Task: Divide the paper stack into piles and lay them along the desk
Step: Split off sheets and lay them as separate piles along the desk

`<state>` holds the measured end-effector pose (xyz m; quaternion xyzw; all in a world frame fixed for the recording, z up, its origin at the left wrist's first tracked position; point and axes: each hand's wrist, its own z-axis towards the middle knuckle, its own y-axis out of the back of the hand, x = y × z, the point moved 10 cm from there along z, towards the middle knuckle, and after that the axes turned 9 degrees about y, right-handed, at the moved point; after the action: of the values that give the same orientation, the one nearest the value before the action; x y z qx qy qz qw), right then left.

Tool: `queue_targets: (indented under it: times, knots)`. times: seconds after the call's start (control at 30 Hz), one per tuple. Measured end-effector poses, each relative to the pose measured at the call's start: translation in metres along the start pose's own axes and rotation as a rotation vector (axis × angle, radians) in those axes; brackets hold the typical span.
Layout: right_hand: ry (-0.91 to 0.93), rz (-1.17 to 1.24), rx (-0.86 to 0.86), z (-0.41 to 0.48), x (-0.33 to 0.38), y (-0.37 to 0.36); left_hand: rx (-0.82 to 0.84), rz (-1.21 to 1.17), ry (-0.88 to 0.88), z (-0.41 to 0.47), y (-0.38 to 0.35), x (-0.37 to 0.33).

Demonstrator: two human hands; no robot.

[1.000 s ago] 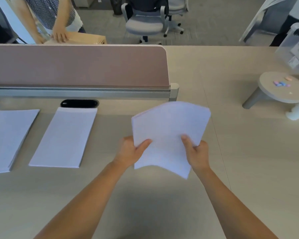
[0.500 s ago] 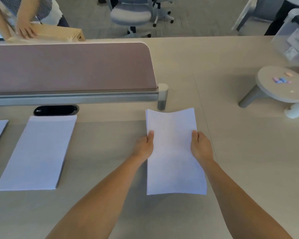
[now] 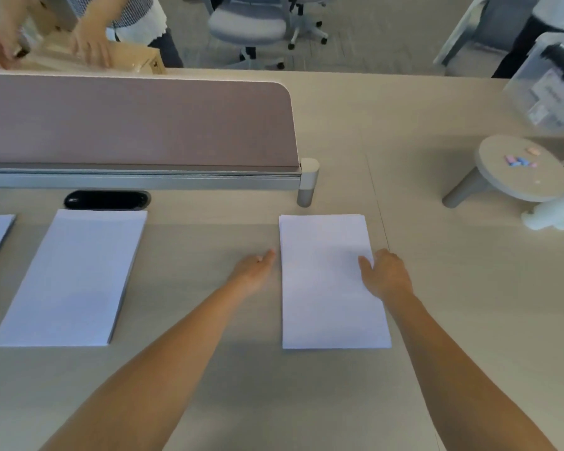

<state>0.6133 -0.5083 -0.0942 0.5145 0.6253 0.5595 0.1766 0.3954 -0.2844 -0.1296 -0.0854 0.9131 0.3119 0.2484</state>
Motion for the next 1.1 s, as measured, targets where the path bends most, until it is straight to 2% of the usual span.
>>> queue_targets:
  times: [0.17,0.43,0.6,0.77,0.9,0.97,1.1]
  knots:
    - [0.188,0.11,0.128,-0.057,0.086,-0.01,0.012,-0.26,0.016,-0.034,0.046,0.049]
    - [0.352,0.216,0.238,-0.135,0.235,-0.057,0.049,-0.351,0.048,-0.09,0.128,0.132]
    - [0.421,0.304,0.283,-0.176,0.363,-0.114,0.062,-0.453,0.08,-0.105,0.232,0.22]
    - [0.348,0.491,0.39,-0.208,0.486,-0.182,-0.043,-0.554,0.09,-0.093,0.339,0.316]
    - [0.221,0.665,0.448,-0.22,0.568,-0.241,-0.287,-0.327,0.077,-0.073,0.44,0.395]
    - [0.192,0.689,0.465,-0.225,0.602,-0.274,-0.396,-0.293,0.105,-0.062,0.478,0.432]
    - [0.135,0.635,0.434,-0.224,0.648,-0.332,-0.524,-0.378,0.21,-0.036,0.525,0.507]
